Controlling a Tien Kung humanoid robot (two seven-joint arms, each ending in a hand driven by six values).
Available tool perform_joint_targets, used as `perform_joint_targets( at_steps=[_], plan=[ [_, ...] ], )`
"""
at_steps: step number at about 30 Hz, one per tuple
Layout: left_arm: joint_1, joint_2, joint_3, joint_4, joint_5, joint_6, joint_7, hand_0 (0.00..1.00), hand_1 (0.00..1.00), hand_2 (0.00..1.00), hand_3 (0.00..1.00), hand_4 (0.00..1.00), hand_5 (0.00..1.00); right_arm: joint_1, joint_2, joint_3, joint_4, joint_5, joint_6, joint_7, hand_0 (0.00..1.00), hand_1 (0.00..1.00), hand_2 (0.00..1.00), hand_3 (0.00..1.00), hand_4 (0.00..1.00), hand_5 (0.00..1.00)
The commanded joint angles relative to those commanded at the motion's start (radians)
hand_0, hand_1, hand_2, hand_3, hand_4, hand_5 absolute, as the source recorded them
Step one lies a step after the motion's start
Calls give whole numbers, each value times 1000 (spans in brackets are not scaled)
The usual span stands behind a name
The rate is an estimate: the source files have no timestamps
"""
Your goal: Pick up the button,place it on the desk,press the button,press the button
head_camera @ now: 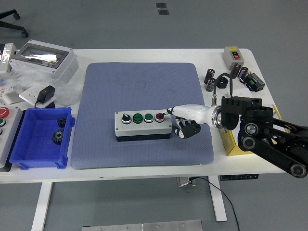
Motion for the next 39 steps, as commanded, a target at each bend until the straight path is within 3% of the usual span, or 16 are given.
perform_joint_targets(
  at_steps=[7, 12, 16, 19, 23, 24, 29, 30, 35, 36, 39],
  plan=[
    [0, 0, -1, 2, 1, 5, -9, 499, 458, 479, 689, 2, 2, 2, -1, -22, -2, -22, -35, 1, 83, 146, 187, 903, 175, 39],
    [1, 0, 2, 3, -1, 8, -8, 502, 460, 481, 690, 2, 2, -19, -22, 63, 43, 69, -60, 90, 84, 145, 188, 896, 167, 38],
    [4, -1, 5, 4, -3, 8, -4, 502, 460, 481, 690, 2, 2, -83, -26, 163, 55, 182, -80, 176, 84, 145, 188, 896, 167, 38],
    [5, -4, 8, 6, -2, 9, -2, 504, 462, 482, 689, 2, 2, -147, 18, 242, 13, 240, -167, 250, 83, 150, 188, 861, 161, 45],
    [6, -13, 13, 9, 1, 18, 0, 504, 462, 482, 689, 2, 2, -235, 101, 342, -59, 218, -310, 353, 83, 150, 188, 861, 161, 45],
    [6, -16, 14, 9, 1, 21, 1, 505, 462, 482, 687, 2, 2, -259, 123, 368, -75, 215, -352, 383, 160, 272, 353, 878, 539, 153],
    [3, -30, 15, 8, 6, 42, 9, 505, 462, 482, 687, 2, 2, -365, 216, 456, -135, 291, -528, 532, 160, 272, 353, 878, 539, 153],
    [2, -31, 14, 8, 8, 46, 9, 502, 462, 483, 687, 2, 2, -384, 226, 462, -147, 314, -561, 566, 641, 696, 713, 870, 618, 218],
    [0, -35, 9, 8, 21, 54, 10, 502, 462, 483, 687, 2, 2, -450, 256, 463, -196, 429, -684, 713, 641, 696, 713, 870, 618, 218],
    [-1, -35, 7, 8, 25, 53, 10, 501, 461, 487, 692, 2, 2, -460, 259, 461, -201, 448, -697, 735, 805, 808, 824, 887, 686, 371],
    [-2, -35, 2, 8, 36, 50, 10, 501, 461, 487, 692, 2, 2, -493, 264, 453, -211, 507, -717, 805, 805, 808, 824, 887, 686, 371]
  ],
)
